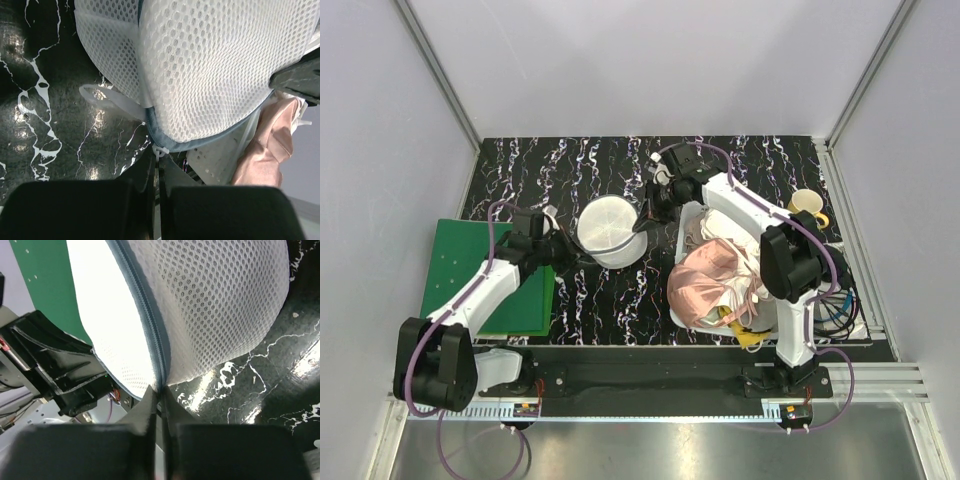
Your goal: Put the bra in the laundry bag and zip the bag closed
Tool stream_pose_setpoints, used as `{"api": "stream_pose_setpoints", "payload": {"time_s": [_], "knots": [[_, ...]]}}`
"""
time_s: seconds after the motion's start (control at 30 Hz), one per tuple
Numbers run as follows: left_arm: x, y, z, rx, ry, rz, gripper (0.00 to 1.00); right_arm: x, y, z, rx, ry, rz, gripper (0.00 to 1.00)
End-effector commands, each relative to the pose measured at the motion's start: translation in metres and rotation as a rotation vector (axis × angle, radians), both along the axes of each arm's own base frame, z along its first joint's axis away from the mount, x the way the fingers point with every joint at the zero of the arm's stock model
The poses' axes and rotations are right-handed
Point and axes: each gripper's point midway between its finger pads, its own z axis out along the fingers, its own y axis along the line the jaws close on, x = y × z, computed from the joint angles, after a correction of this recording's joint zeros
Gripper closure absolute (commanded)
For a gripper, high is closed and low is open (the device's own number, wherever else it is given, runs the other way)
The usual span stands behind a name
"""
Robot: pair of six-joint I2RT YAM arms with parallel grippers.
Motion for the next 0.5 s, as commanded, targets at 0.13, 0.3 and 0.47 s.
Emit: {"api": "stream_pose_setpoints", "payload": {"time_s": [0.13, 0.3, 0.47], "knots": [[0.005, -0.024, 0.029, -0.089, -0.058, -0.038, 1.0, 0.006, -0.003, 0.035, 0.011, 0.074, -0.114, 0.37], [0.002, -0.052, 0.037, -0.162, -0.077, -0.078, 1.0, -0.028, 0.006, 0.051, 0.076, 0.147, -0.137, 0.21], [0.002, -0.068, 0.046, -0.221, -0.088, -0.087, 1.0, -0.045, 0.022, 0.047, 0.104, 0.212, -0.158, 0.21]]}}
